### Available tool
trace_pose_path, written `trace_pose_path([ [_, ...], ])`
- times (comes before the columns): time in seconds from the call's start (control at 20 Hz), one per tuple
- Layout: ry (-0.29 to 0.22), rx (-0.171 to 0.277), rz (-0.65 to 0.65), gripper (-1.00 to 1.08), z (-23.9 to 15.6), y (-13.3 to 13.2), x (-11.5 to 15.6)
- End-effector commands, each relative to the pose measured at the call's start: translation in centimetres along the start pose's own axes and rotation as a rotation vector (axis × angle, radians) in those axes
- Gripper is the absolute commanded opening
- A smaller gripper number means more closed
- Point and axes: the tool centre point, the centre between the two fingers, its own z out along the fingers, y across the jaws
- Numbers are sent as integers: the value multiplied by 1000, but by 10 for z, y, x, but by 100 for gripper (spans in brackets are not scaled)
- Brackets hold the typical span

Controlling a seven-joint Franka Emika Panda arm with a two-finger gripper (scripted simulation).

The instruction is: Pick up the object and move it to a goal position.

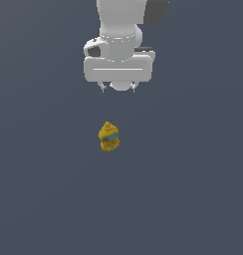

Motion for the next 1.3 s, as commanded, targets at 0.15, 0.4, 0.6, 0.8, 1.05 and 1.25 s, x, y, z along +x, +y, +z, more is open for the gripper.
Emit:
trace_pose_path([
  [0.15, -2, -5, -3, 100, -1, 4, -1],
  [0.4, -11, -23, -21, 100, -3, 16, -5],
  [0.6, -12, -24, -25, 100, -4, 17, -5],
  [0.8, -11, -23, -8, 100, -2, 17, -4],
  [1.05, -13, -21, 46, 100, 3, 18, -3],
  [1.25, -14, -19, 113, 100, 10, 20, -1],
])
